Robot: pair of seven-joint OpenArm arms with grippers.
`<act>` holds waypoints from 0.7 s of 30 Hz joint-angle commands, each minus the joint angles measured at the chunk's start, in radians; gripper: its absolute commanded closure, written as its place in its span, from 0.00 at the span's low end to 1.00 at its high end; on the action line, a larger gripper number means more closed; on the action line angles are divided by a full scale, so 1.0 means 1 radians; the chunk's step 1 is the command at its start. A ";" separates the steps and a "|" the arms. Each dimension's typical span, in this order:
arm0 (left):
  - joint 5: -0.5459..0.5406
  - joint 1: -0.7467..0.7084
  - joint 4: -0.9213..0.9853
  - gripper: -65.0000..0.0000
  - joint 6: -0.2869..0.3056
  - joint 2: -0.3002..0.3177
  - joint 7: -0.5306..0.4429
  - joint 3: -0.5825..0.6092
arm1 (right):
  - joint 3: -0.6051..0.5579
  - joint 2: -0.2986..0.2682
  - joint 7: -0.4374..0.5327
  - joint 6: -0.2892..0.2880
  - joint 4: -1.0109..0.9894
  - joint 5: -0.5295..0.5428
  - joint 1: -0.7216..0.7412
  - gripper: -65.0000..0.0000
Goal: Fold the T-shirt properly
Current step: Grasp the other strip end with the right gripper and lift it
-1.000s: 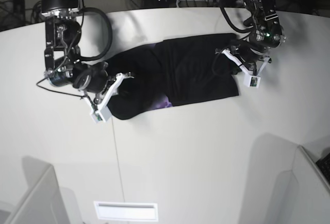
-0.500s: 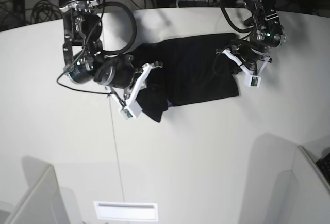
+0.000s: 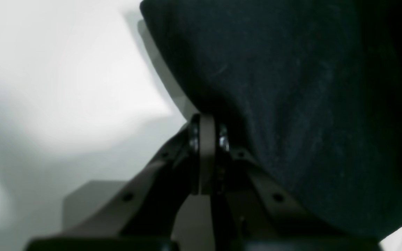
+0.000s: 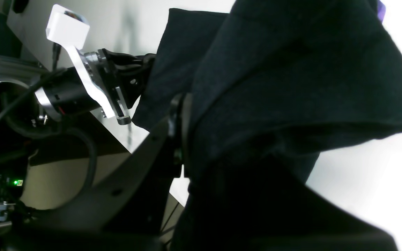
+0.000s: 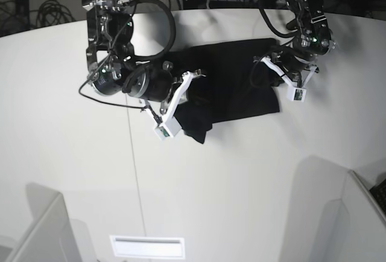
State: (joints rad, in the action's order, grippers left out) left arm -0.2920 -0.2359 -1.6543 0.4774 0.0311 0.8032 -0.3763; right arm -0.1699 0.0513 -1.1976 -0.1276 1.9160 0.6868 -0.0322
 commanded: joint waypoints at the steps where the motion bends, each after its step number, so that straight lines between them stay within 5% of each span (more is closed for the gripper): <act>1: -0.009 0.002 -0.019 1.00 0.004 0.005 -0.009 -0.002 | -0.003 0.020 0.020 -0.002 0.007 0.021 0.019 1.00; 9: -0.009 0.002 -0.020 1.00 0.004 0.005 -0.009 -0.002 | -0.107 0.048 0.058 0.003 -0.040 0.017 0.021 1.00; 14: -0.009 -0.001 -0.020 1.00 0.004 0.005 -0.009 -0.002 | -0.184 0.043 0.150 0.102 -0.126 0.020 0.050 1.00; 21: -0.009 -0.015 -0.057 1.00 0.004 0.005 -0.009 -0.002 | -0.227 0.046 0.210 0.107 -0.229 0.018 0.107 1.00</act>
State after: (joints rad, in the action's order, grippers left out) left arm -0.2882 -0.2562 -1.6890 0.4774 0.0311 0.8089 -0.3759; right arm -0.3927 0.0872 -1.0073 -0.0151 1.6711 0.6834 0.0555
